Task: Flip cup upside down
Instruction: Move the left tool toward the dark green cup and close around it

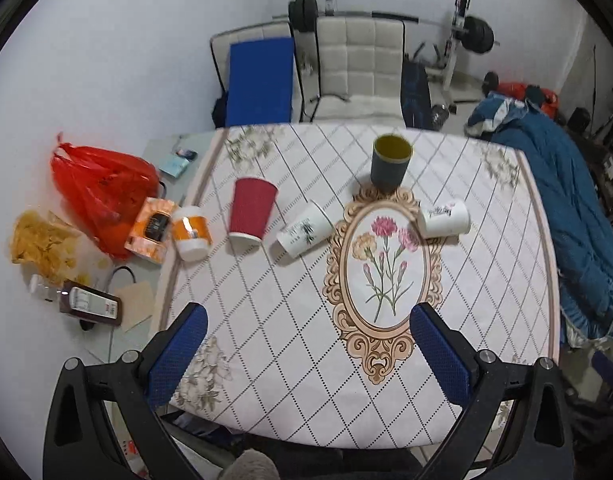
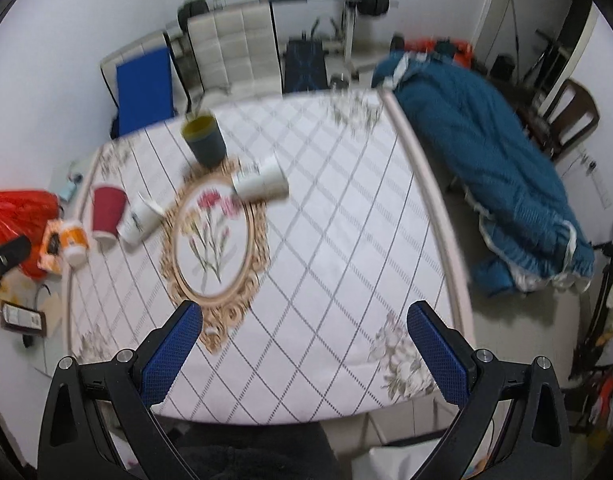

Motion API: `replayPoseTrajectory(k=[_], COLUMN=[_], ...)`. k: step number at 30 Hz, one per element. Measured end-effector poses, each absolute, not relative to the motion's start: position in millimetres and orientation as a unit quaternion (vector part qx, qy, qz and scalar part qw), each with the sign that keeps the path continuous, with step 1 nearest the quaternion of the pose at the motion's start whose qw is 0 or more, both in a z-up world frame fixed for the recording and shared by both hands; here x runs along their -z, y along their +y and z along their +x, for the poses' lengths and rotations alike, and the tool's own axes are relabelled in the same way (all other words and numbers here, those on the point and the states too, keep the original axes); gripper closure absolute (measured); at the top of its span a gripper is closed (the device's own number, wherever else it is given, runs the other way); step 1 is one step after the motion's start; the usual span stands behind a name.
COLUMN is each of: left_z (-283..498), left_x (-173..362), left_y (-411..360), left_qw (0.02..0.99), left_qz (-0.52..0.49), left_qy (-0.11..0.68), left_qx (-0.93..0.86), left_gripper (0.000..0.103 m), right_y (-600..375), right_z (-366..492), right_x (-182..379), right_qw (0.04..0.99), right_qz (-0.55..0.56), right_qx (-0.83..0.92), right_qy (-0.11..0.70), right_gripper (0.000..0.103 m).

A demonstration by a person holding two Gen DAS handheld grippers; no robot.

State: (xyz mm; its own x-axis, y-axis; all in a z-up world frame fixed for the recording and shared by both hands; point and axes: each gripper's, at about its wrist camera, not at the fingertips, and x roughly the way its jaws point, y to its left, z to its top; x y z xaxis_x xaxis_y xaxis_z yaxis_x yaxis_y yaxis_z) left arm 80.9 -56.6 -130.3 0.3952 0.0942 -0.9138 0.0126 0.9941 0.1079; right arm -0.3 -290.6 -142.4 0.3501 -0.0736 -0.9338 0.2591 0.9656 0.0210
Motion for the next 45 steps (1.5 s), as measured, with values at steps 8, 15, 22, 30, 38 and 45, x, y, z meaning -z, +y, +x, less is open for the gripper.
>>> replayPoseTrajectory(k=[8,15,22,30,38,45], left_z=[125,184,238,283,315,330], left_x=[196,229,256,285,315,331], left_y=[-68,-77,-90,-113,-144,-167], left_qw=[0.821,0.837,0.851,0.853,0.851,0.854], left_qz=[0.062,0.080,0.102,0.120,0.146,0.165], left_qy=[0.568,0.542,0.514,0.504,0.492,0.479], left_qx=[-0.006,0.018,0.028,0.062,0.109,0.120], left_gripper=[0.000,0.000,0.000,0.000,0.000,0.000], right_y=[-293,-292,-288,-300,-318,-328], right_z=[31,66,103,136,152,160], right_x=[239,290,324,349,361,364], right_qw=[0.770,0.747,0.735,0.719,0.704,0.701], right_qz=[0.085,0.092,0.095,0.101,0.113,0.117], right_qx=[0.096,0.115,0.140,0.166,0.193,0.203], right_qy=[0.625,0.648,0.657,0.667,0.674,0.674], right_gripper=[0.000,0.000,0.000,0.000,0.000,0.000])
